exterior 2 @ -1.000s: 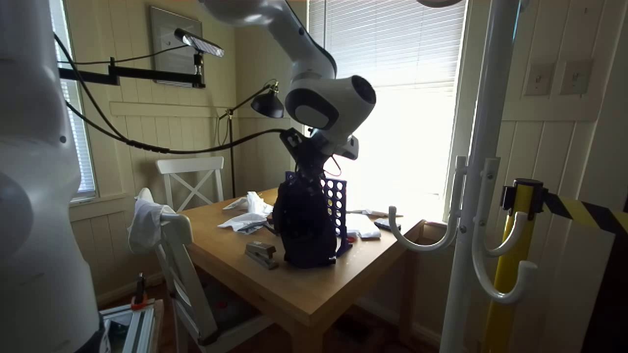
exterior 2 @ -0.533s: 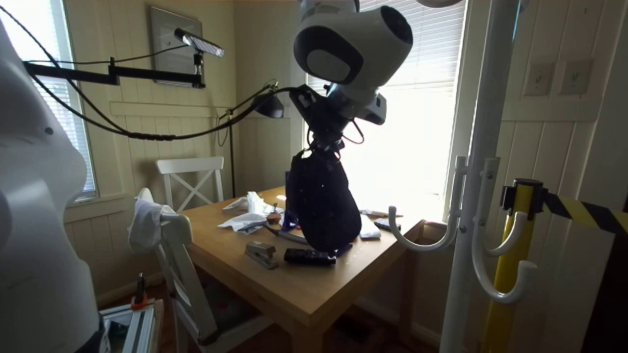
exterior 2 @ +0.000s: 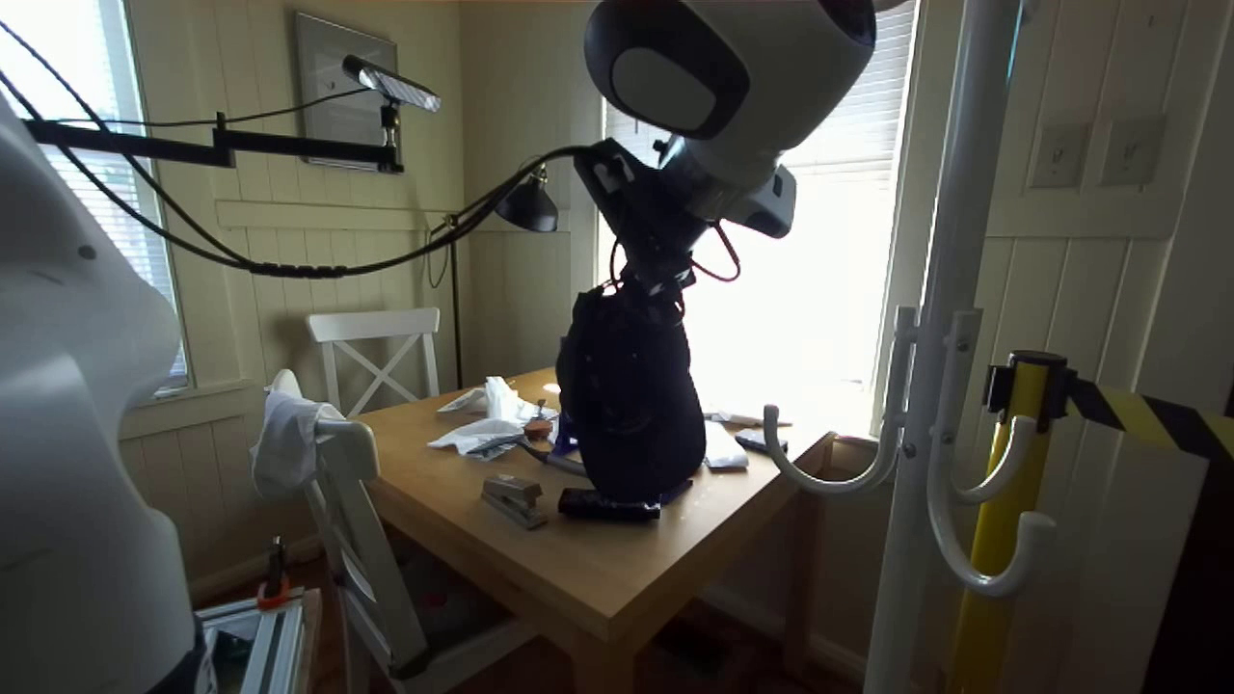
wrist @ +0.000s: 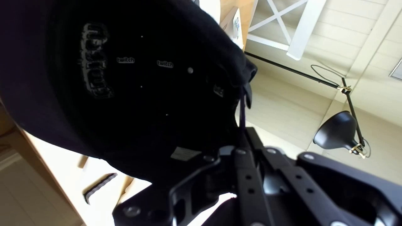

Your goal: Put the black cap on the white stand.

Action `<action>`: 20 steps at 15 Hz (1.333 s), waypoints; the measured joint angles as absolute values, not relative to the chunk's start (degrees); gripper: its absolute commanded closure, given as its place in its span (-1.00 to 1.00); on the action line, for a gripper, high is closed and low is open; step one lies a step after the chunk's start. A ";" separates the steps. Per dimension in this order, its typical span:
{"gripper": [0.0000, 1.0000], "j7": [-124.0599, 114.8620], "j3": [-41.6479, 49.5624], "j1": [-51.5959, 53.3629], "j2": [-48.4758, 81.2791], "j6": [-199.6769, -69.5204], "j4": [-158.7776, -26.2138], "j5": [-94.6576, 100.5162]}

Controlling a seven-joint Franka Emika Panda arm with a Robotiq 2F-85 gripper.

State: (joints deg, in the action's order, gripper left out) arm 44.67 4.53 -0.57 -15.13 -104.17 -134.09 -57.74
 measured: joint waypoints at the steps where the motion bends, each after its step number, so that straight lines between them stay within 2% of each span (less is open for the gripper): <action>1: 0.98 45.84 5.26 -1.02 -14.88 -103.72 -134.19 -57.73; 20: 0.98 58.24 10.07 -7.68 -1.37 -104.61 -128.46 -58.68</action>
State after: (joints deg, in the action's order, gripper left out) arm 58.24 10.07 -7.68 -1.37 -104.61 -128.46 -58.68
